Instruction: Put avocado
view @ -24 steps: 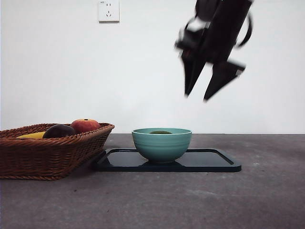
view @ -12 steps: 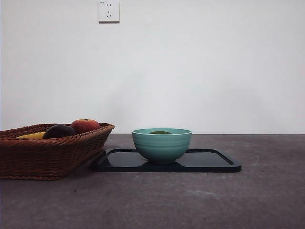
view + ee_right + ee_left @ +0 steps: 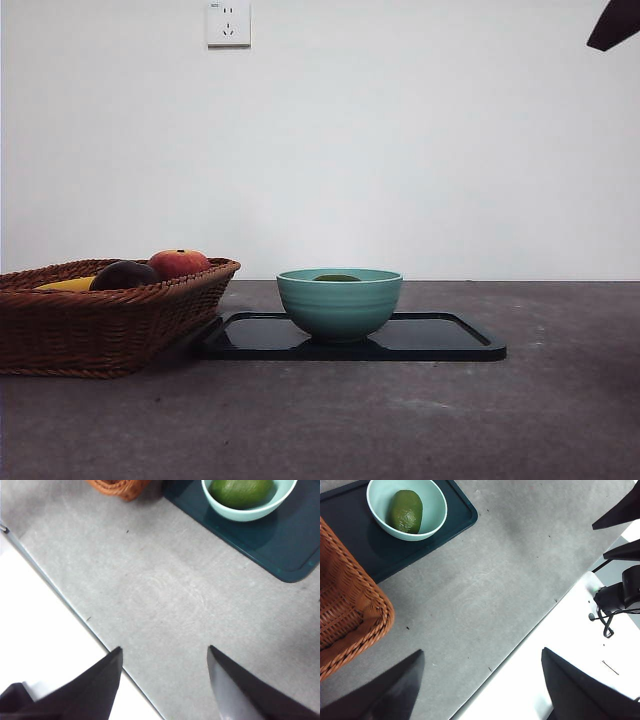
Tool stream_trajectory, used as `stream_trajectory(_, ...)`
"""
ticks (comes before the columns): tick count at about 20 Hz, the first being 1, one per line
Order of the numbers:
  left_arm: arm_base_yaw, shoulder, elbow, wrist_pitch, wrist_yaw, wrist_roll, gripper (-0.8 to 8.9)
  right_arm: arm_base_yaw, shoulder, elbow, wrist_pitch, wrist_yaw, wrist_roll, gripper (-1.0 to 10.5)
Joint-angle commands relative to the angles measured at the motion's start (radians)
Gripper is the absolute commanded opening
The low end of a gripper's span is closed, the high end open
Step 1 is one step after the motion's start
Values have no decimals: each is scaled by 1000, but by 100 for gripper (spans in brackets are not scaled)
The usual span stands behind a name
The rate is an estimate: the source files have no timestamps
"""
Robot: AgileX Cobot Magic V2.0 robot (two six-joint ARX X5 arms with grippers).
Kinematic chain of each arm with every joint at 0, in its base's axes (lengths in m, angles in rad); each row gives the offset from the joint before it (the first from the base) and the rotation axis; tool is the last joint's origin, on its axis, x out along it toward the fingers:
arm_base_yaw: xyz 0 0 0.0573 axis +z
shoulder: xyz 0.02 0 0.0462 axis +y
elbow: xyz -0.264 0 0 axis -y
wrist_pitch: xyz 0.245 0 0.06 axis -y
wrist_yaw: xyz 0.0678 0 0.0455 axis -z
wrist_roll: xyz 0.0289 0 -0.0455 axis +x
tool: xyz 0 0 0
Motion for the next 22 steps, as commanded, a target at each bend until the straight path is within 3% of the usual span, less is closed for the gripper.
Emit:
stream_trajectory(1, -6, 4, 14, 6, 5, 19, 374, 7, 3, 13, 24, -6, 10, 271)
stream_trajectory(5, -6, 4, 14, 3, 5, 19, 328, 7, 3, 13, 45, -7, 10, 258)
stream_trajectory(8, -6, 4, 14, 4, 5, 19, -2, 7, 3, 13, 45, -7, 10, 3)
stream_trajectory(22, -5, 4, 14, 19, 5, 19, 15, 7, 3, 13, 69, -6, 10, 7)
